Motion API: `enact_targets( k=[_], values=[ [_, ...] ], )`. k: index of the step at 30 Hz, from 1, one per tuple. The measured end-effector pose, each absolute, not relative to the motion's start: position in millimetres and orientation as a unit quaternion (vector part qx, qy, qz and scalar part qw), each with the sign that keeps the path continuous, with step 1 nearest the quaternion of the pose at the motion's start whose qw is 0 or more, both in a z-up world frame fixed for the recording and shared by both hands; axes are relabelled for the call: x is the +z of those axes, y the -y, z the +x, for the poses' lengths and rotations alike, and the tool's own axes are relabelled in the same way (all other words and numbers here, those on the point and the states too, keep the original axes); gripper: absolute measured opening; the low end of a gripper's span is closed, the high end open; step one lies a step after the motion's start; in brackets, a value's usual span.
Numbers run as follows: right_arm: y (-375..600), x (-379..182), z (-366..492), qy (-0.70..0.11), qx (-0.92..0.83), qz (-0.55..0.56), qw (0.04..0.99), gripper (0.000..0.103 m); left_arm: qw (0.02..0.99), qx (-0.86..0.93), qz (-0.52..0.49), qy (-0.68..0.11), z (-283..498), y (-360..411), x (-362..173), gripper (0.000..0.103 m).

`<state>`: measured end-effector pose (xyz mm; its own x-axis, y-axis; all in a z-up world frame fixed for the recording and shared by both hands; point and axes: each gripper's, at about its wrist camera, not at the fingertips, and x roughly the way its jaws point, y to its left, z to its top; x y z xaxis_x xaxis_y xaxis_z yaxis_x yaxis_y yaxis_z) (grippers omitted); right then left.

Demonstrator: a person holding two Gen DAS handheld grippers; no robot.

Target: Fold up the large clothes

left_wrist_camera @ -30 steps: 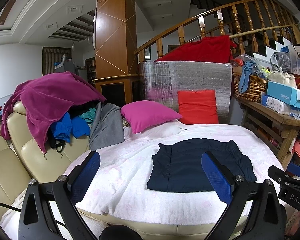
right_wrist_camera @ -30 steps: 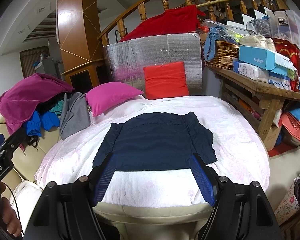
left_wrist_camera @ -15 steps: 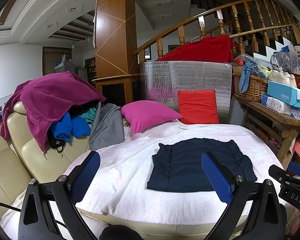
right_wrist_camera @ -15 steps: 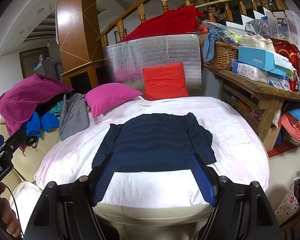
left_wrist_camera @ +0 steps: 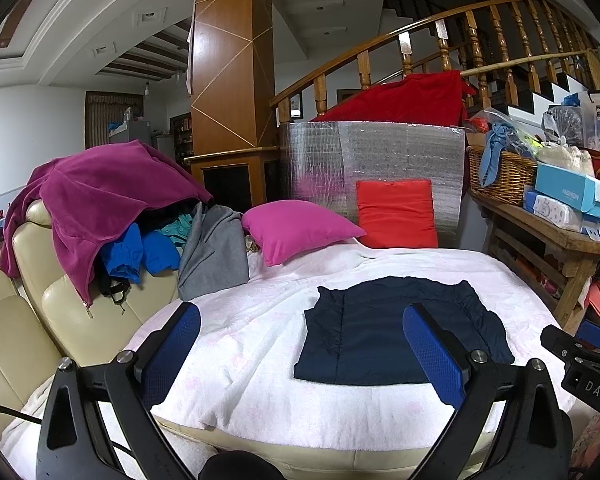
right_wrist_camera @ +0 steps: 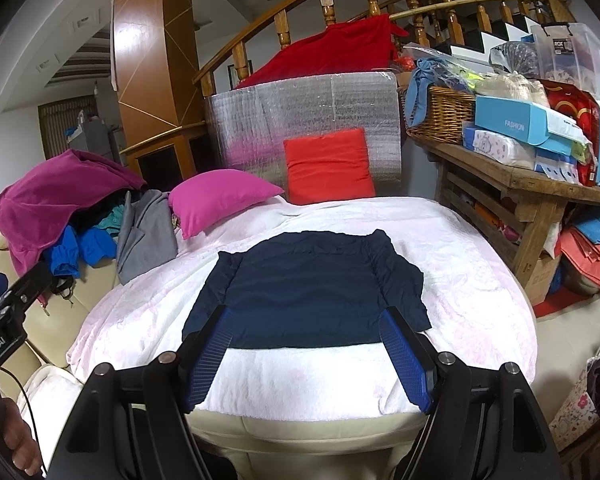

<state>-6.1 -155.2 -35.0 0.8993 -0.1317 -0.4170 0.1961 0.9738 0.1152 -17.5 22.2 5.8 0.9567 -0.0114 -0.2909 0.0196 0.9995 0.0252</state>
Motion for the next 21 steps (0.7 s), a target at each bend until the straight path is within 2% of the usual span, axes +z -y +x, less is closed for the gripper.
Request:
enact_targets(
  k=[13,21],
  values=[
    [157,-34,15,-0.219,-0.088,0.067,0.969,0.078,0.988,-0.002,0.017,-0.157,2,-16,3,0.101],
    [169,-32,52,-0.226,-0.082,0.056,0.969,0.078,0.982,-0.034,-0.006,-0.184,47,-12,-1,0.101]
  ],
)
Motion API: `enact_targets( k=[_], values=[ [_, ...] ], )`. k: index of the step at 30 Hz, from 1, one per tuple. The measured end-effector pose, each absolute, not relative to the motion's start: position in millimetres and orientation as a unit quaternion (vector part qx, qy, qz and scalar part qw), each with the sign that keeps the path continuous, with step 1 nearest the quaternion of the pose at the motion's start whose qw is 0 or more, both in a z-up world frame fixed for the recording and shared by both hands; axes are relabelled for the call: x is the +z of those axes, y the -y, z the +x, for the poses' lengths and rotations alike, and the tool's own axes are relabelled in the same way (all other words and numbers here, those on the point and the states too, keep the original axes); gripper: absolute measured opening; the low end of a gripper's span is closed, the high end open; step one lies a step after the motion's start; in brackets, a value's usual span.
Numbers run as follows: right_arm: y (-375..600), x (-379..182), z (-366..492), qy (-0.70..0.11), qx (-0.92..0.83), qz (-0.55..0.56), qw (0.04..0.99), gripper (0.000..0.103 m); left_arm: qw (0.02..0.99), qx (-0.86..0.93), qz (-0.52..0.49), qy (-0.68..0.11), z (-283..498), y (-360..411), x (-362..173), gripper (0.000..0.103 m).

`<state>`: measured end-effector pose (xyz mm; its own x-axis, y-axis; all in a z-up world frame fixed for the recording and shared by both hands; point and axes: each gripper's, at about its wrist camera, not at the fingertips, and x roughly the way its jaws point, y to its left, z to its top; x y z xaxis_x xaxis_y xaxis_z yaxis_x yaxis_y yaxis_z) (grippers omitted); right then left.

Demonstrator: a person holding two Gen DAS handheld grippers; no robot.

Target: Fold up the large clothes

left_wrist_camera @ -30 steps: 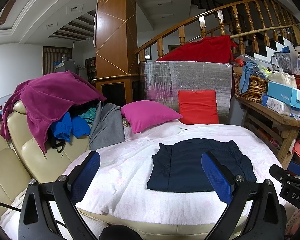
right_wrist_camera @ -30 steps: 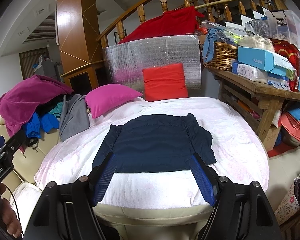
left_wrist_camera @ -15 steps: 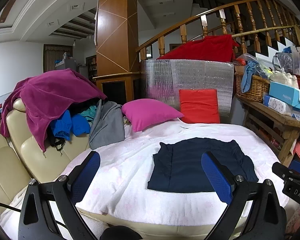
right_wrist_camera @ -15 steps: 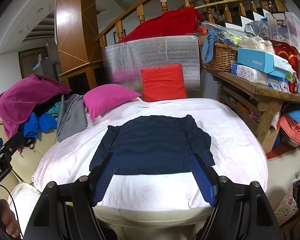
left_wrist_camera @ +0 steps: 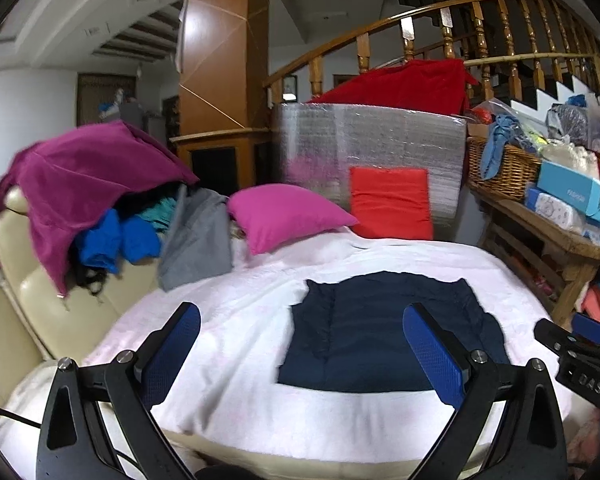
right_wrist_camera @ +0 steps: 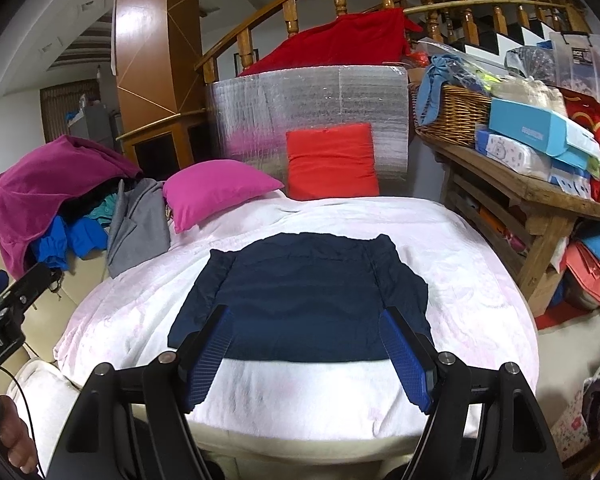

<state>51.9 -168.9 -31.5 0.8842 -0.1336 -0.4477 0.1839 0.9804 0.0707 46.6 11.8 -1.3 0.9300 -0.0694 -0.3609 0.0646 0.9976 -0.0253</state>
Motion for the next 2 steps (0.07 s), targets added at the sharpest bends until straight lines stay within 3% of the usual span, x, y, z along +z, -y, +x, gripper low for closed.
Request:
enact_targets(
  k=[2],
  values=[
    [181,-32,66,-0.228,-0.086,0.056,0.968,0.078,0.980,-0.040,-0.013,-0.194,69,-14,-3,0.101]
  ],
)
